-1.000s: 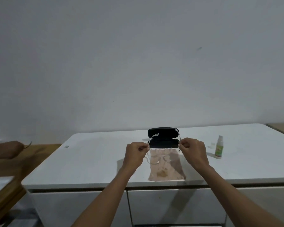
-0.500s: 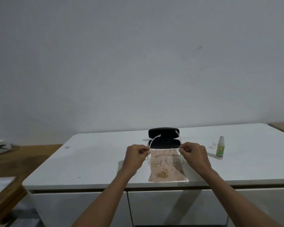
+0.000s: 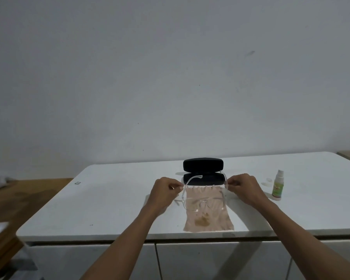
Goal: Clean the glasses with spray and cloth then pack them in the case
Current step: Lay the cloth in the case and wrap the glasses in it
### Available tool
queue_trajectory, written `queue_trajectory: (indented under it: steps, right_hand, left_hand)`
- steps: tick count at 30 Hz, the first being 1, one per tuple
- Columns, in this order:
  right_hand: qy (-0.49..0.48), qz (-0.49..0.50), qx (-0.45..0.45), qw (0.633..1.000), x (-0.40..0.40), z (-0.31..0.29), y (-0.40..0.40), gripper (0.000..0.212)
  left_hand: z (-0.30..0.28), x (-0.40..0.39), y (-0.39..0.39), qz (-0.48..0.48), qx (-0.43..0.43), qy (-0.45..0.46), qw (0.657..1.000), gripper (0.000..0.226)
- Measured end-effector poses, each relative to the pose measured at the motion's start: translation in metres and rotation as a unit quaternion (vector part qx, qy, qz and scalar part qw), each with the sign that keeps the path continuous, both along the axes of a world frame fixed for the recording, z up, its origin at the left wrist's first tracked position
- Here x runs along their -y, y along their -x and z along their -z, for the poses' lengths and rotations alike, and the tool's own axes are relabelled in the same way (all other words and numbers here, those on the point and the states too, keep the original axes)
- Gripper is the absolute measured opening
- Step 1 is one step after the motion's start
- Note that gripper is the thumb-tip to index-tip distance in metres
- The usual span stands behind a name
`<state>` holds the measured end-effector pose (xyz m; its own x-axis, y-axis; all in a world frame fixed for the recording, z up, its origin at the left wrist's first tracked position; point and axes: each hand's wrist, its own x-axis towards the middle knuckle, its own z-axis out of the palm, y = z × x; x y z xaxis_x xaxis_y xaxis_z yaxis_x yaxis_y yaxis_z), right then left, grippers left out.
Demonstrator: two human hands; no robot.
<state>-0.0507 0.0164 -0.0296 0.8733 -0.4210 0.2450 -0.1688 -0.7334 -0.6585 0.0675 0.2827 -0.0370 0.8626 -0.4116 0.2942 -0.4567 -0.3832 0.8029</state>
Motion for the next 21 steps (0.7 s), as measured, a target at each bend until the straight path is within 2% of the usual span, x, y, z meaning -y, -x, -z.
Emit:
queue_trajectory:
  steps: [4,9,13,16,18,21]
  right_hand:
    - [0.017,-0.016,-0.057,0.998,0.000,-0.004,-0.021,0.004]
    - [0.029,-0.024,-0.084,0.996,-0.001,-0.004,-0.033,0.010]
    - [0.039,-0.017,-0.112,0.993,-0.003,-0.002,-0.036,0.014]
    - [0.010,-0.032,-0.111,0.993,-0.001,-0.005,-0.035,0.014]
    - [-0.030,-0.035,-0.102,0.994,0.003,-0.008,-0.035,0.014]
    - [-0.112,-0.047,-0.092,0.988,0.007,-0.013,-0.033,0.033]
  left_hand:
    - [0.004,0.015,-0.015,0.012,-0.016,-0.050,0.999,0.010]
    - [0.006,0.027,-0.024,0.003,-0.029,-0.070,0.997,0.008]
    - [0.004,0.032,-0.026,-0.019,-0.001,-0.112,0.994,0.009]
    - [0.003,0.034,-0.027,-0.022,-0.013,-0.121,0.992,0.015]
    - [0.003,0.034,-0.027,-0.005,-0.049,-0.093,0.994,0.014]
    - [-0.004,0.027,-0.026,0.046,-0.133,0.013,0.990,0.005]
